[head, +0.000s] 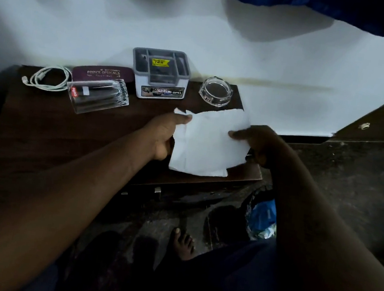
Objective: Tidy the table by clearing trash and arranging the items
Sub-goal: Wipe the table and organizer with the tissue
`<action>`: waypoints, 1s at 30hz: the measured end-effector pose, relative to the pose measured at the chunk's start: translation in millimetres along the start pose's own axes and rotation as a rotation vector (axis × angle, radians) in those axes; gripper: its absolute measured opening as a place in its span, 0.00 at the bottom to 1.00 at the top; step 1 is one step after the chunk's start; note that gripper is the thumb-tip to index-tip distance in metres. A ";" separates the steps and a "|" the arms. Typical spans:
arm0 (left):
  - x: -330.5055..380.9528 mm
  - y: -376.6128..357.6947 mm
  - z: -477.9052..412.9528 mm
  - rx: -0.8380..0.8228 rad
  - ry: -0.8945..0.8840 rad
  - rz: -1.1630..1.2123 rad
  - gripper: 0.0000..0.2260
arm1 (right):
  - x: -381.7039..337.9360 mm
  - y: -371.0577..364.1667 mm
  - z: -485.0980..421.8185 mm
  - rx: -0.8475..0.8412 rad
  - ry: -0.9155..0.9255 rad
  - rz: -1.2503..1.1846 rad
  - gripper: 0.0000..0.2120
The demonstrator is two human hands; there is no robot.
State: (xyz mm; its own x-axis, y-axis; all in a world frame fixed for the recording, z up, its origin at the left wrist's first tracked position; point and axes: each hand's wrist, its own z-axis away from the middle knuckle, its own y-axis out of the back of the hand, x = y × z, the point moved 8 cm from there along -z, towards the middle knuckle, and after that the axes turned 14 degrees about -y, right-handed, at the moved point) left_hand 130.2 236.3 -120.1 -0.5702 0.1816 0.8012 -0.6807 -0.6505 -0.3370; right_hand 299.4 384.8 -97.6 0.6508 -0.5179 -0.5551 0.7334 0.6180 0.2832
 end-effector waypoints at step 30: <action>44.1 -25.4 2.0 -0.055 -0.168 -0.158 0.18 | -22.3 -23.1 6.3 -0.435 0.084 -0.207 0.20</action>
State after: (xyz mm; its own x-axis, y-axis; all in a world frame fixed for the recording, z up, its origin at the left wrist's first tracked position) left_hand 123.3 259.3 -75.3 -0.3733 0.1500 0.9155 -0.7821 -0.5817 -0.2236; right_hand 269.3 378.4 -86.8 0.4688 -0.6179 -0.6312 0.6840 0.7061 -0.1832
